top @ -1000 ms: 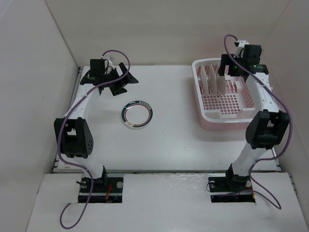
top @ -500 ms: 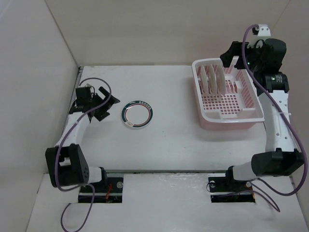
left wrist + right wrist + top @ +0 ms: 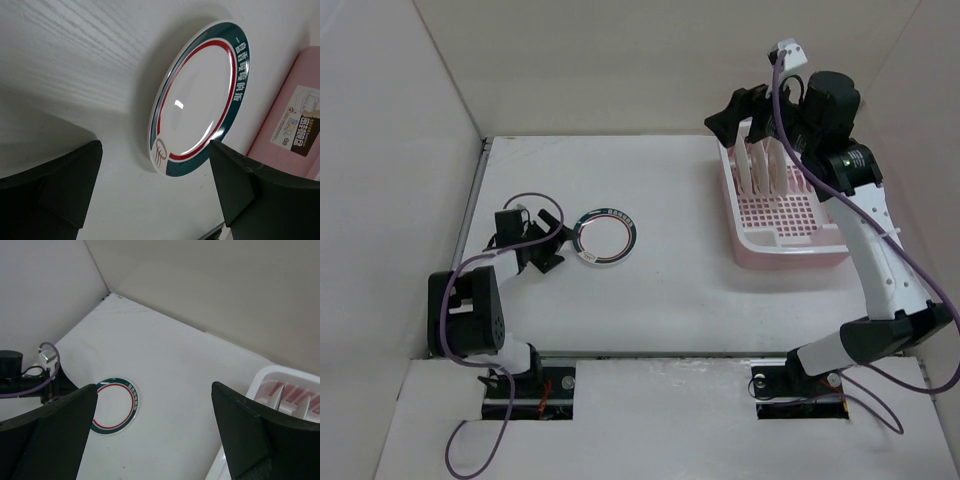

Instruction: Load the plates into the dish rack

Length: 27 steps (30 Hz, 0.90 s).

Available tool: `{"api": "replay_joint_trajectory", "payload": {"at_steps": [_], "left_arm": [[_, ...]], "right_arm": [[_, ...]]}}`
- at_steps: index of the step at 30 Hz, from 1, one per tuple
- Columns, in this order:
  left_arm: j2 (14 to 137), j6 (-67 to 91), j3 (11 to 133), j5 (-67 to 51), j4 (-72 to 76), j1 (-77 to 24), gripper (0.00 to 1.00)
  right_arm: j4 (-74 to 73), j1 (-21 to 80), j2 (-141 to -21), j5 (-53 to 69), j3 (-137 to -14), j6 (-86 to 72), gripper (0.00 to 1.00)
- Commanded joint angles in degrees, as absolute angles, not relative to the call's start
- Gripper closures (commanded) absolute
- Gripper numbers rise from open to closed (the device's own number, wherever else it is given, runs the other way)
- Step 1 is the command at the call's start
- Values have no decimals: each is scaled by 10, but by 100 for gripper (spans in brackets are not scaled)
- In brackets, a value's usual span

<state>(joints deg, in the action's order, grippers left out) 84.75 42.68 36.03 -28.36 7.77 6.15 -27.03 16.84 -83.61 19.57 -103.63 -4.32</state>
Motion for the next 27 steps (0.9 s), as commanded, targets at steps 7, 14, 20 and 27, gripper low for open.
{"api": "replay_joint_trajectory", "payload": {"at_steps": [7, 14, 20, 27], "left_arm": [[907, 458, 352, -297, 154, 68, 29], [959, 476, 394, -297, 171, 55, 39], [987, 495, 433, -269, 128, 38, 51], [987, 507, 457, -235, 97, 38, 72]], "right_arm": [[-248, 186, -817, 214, -1086, -40, 0], [-253, 186, -807, 220, -1086, -35, 0], [-258, 186, -795, 215, -1086, -30, 0], [-269, 186, -778, 203, -1092, -25, 0]]}}
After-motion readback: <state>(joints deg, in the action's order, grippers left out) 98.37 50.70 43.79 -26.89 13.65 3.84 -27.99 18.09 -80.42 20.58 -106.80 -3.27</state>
